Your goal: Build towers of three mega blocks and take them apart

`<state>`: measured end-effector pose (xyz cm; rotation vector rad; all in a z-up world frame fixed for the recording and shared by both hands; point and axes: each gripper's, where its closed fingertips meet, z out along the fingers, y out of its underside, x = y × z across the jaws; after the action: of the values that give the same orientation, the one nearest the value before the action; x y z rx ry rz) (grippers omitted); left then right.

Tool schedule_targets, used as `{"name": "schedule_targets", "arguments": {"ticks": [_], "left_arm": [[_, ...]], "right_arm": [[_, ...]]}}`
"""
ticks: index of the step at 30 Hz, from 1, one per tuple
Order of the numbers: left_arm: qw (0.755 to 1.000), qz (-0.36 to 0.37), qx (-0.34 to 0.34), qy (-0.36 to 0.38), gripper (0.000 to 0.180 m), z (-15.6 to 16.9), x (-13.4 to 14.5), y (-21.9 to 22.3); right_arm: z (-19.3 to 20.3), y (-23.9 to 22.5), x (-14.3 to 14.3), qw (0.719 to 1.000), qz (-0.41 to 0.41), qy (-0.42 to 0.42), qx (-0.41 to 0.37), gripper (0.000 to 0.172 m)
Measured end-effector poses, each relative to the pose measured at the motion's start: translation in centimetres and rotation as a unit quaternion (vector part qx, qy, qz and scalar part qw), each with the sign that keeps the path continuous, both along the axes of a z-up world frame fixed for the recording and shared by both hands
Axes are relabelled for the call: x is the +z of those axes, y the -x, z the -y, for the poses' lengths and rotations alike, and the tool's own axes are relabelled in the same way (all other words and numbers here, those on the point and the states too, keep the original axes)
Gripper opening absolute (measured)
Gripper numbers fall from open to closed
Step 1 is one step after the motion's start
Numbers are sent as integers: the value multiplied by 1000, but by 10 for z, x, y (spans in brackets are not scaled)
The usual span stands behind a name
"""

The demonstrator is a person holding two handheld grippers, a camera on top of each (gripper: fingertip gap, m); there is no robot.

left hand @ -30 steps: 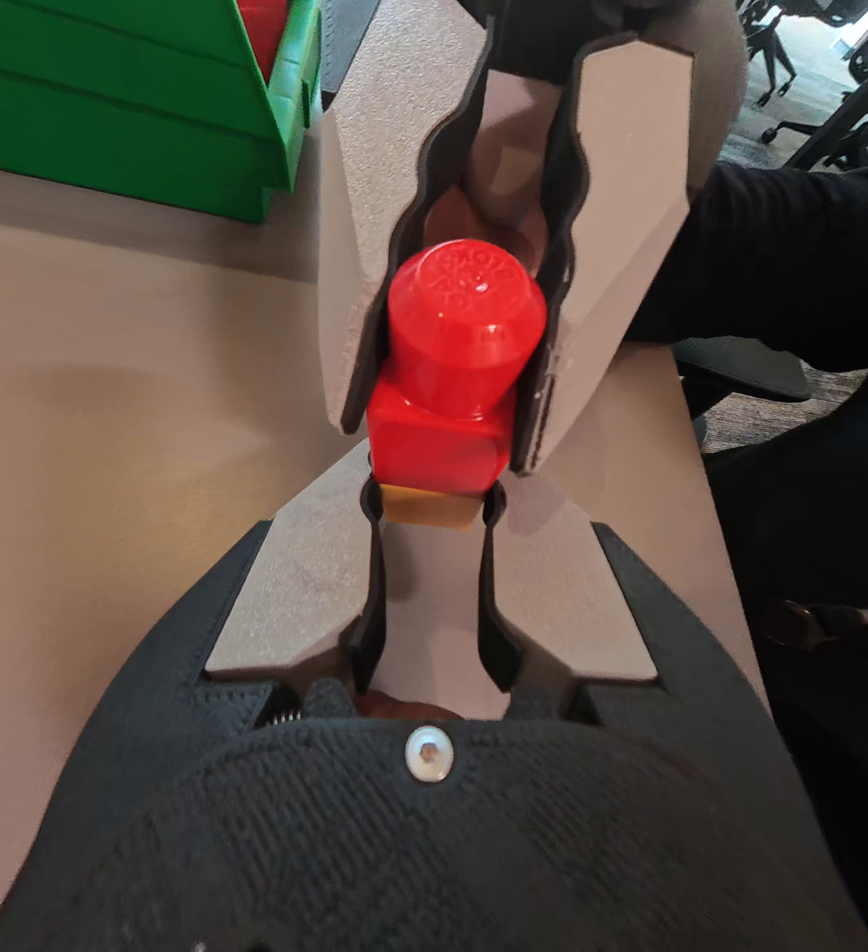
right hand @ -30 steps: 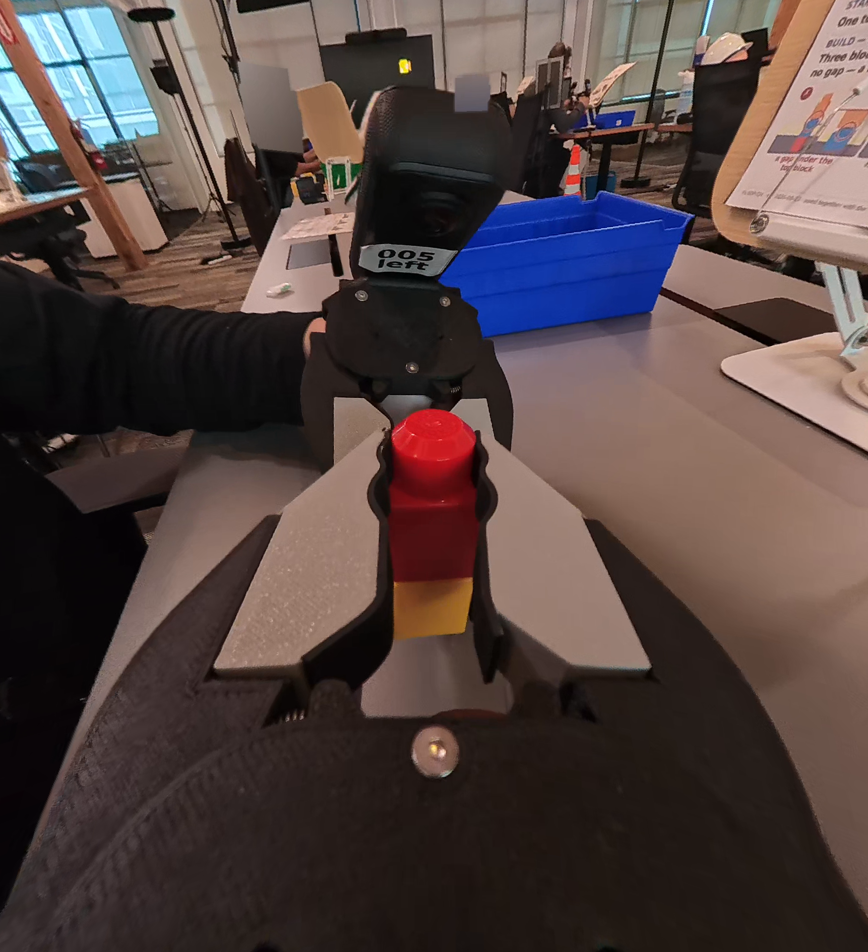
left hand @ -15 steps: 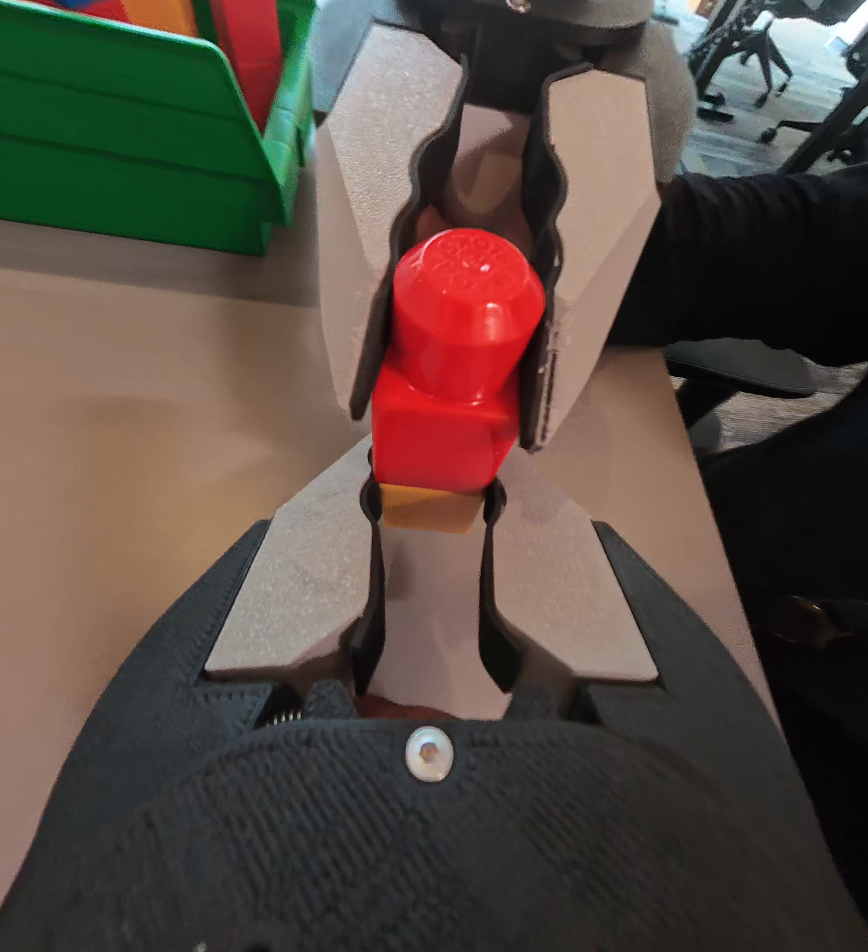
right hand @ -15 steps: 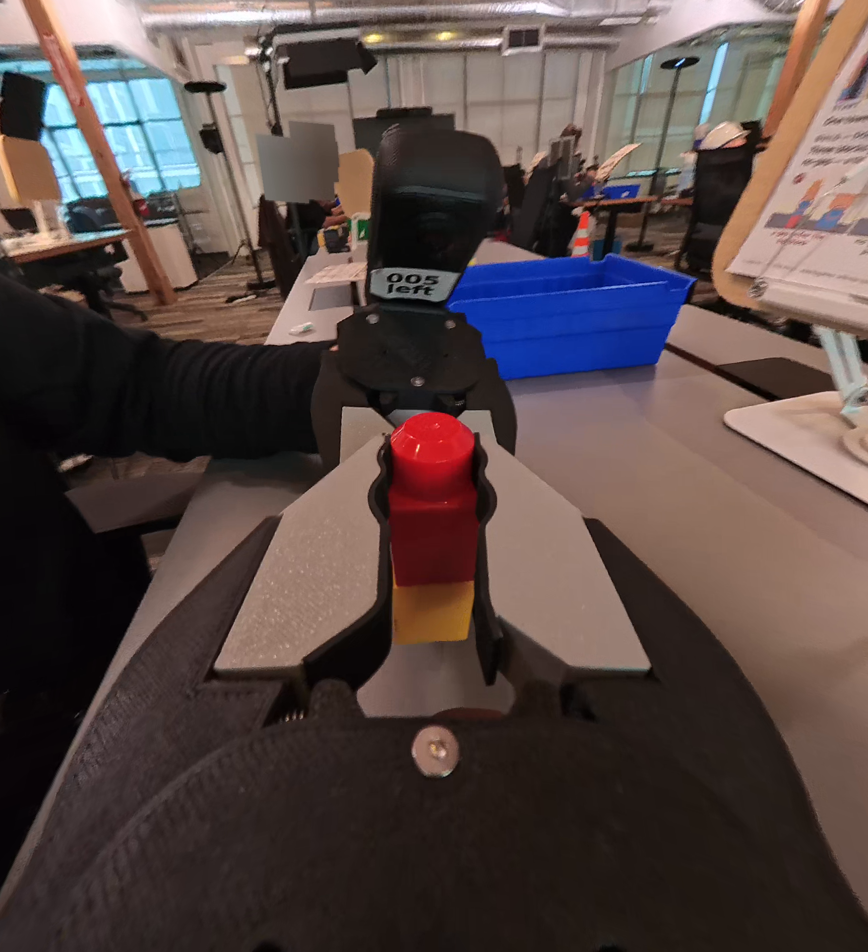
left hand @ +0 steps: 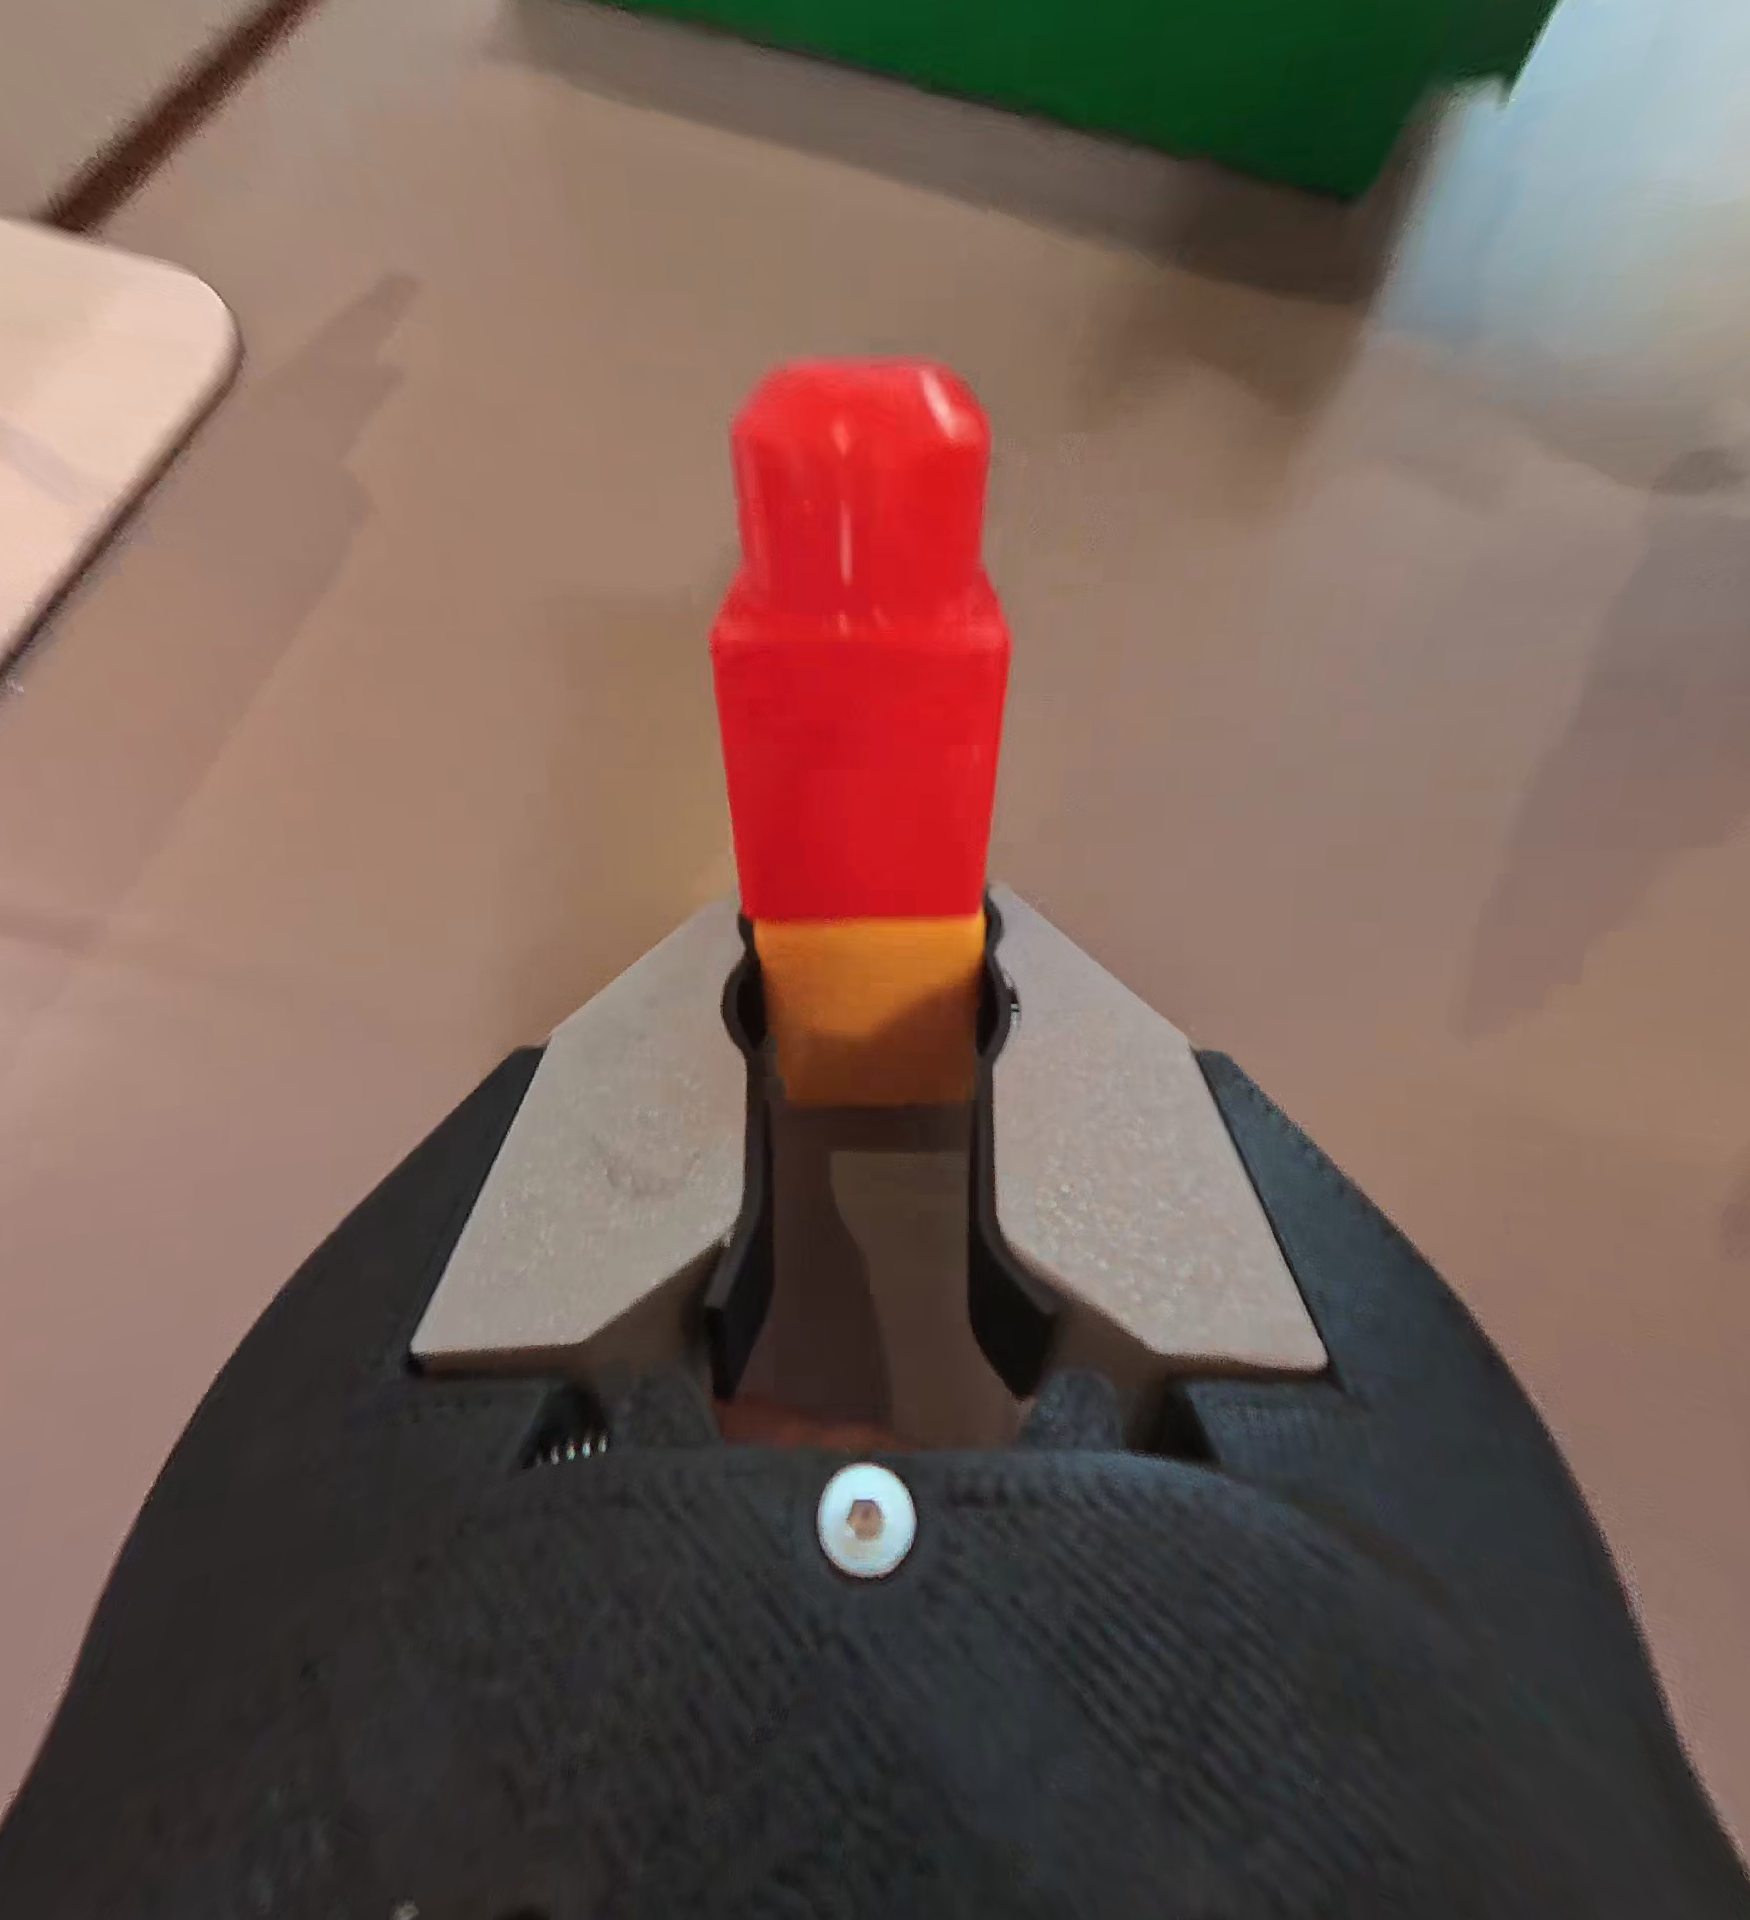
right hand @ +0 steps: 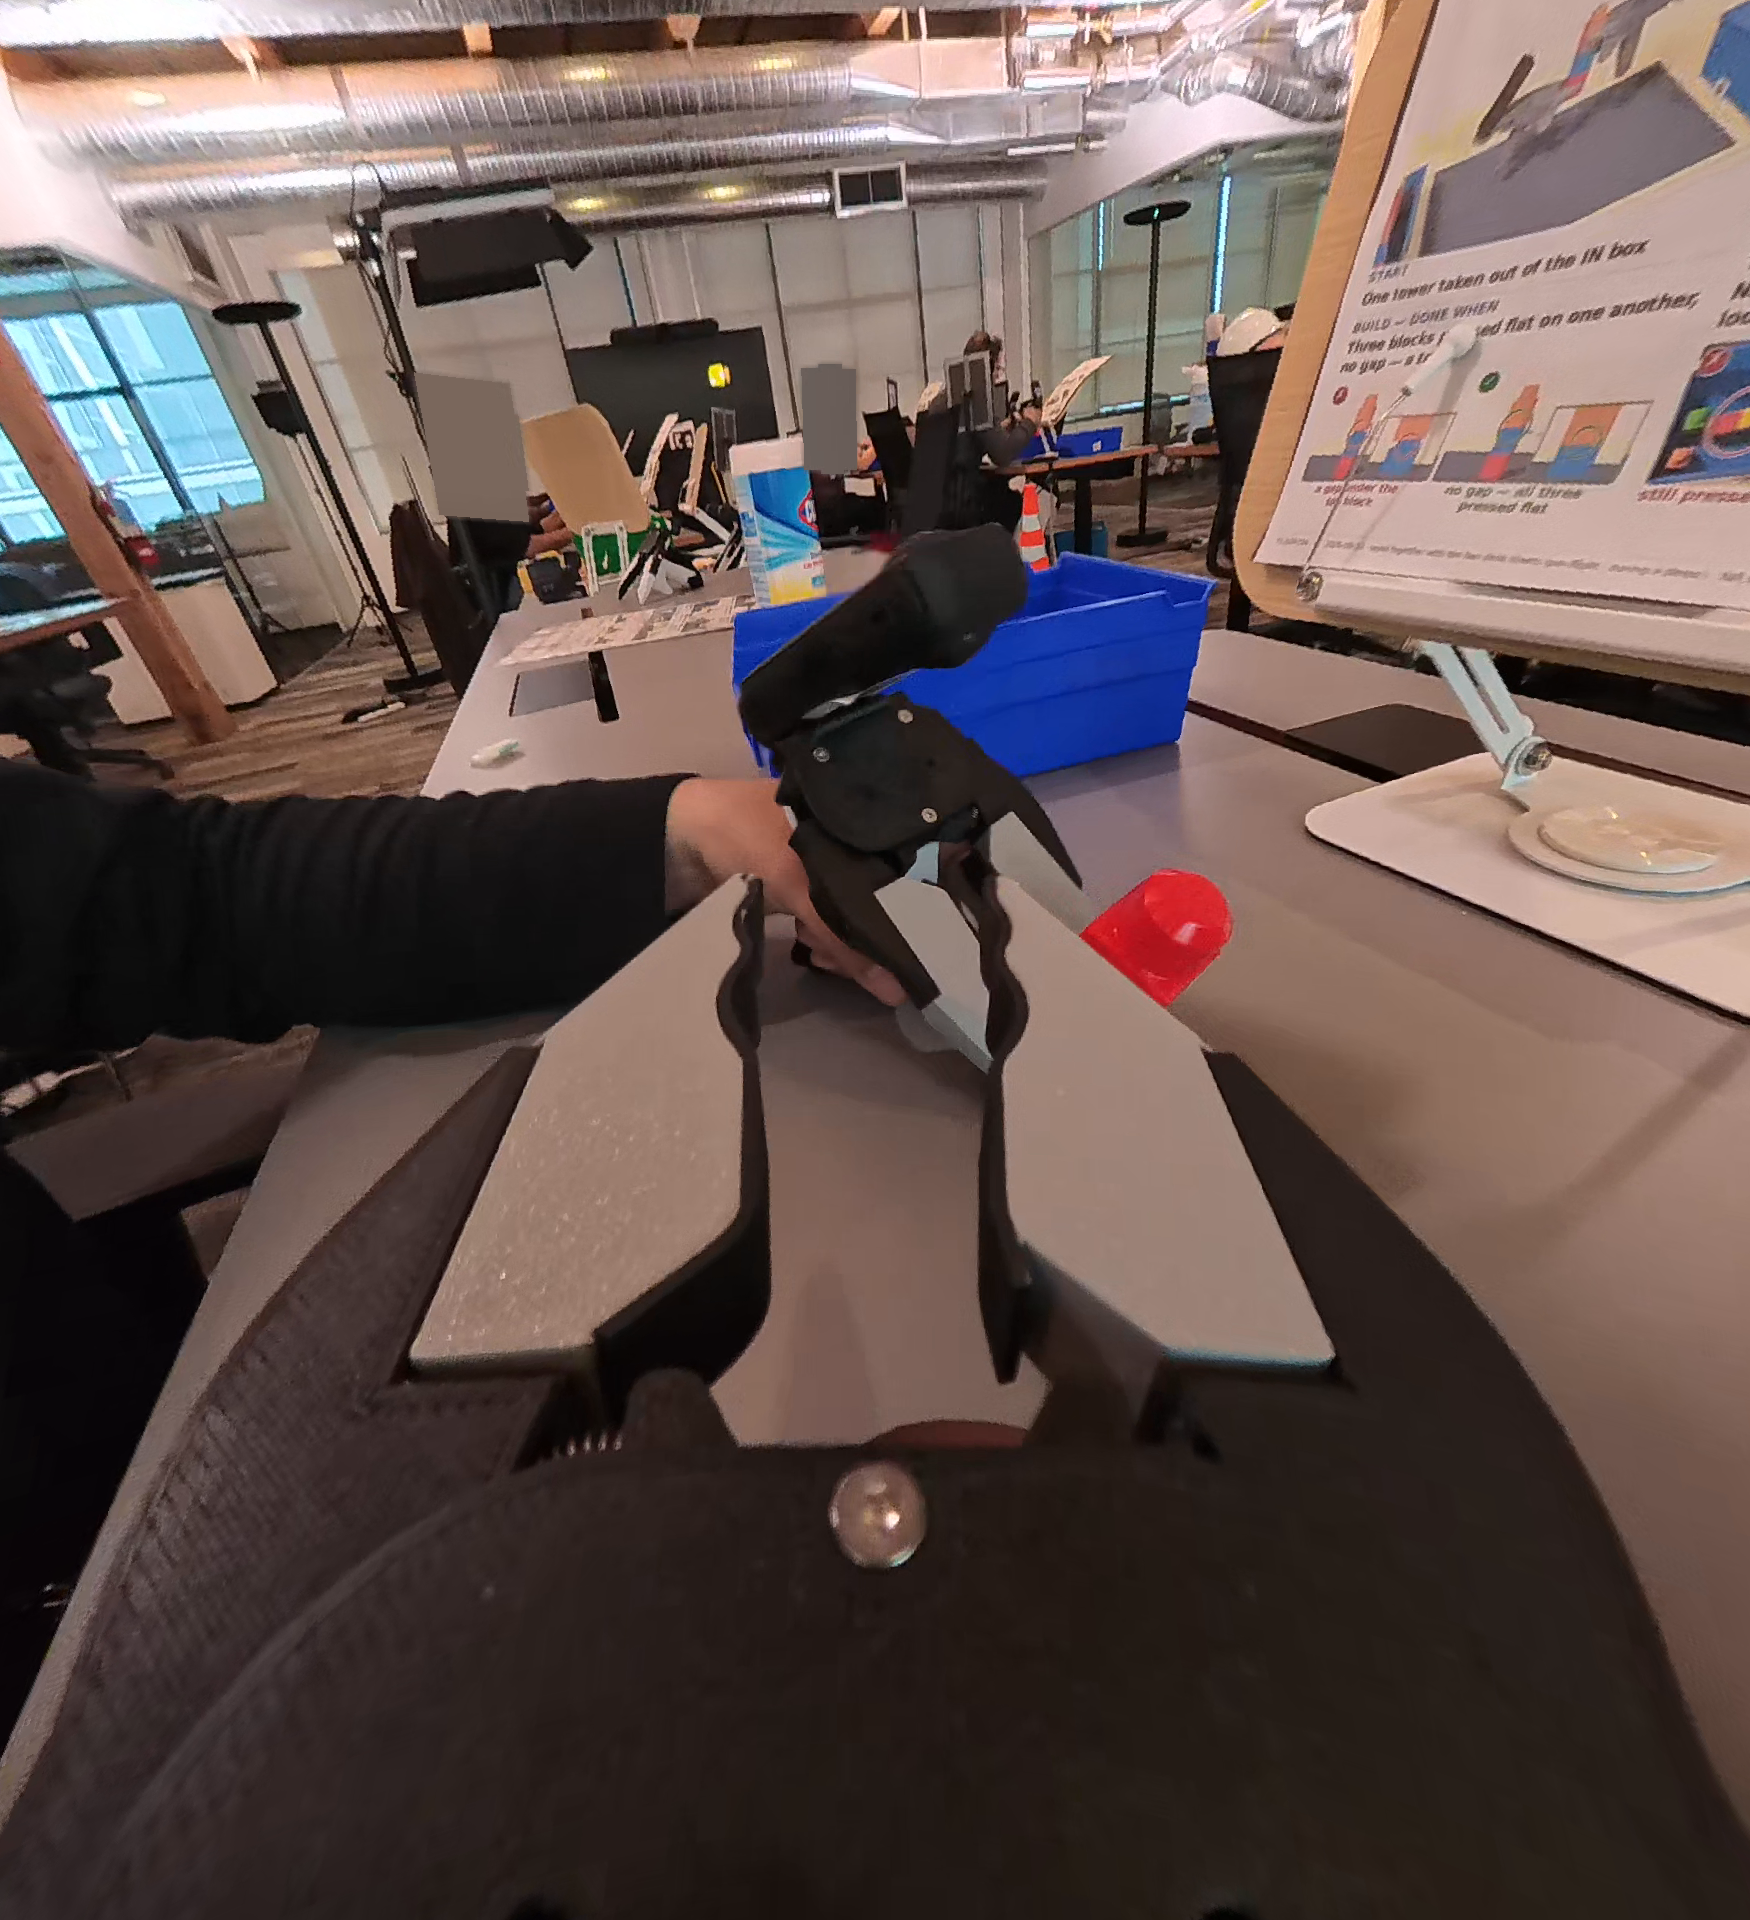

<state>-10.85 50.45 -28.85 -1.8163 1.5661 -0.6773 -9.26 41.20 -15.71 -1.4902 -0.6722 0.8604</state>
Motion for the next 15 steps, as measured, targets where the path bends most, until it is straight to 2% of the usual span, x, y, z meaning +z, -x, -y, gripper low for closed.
{"name": "schedule_targets", "arguments": {"ticks": [2,6,9,15], "left_arm": [[1000,-6,-12,21,37,3,-3,2],[1000,-7,-25,17,37,6,-3,2],[998,-7,-61,9,36,18,-3,0],[984,44,-156,73,37,75,13,-21]], "right_arm": [[-3,2,-8,1000,15,13,-4,36],[-16,-1,-34,996,47,69,-29,34],[-24,-2,-48,992,42,112,-39,44],[-30,-2,-61,988,66,125,-56,47]]}}
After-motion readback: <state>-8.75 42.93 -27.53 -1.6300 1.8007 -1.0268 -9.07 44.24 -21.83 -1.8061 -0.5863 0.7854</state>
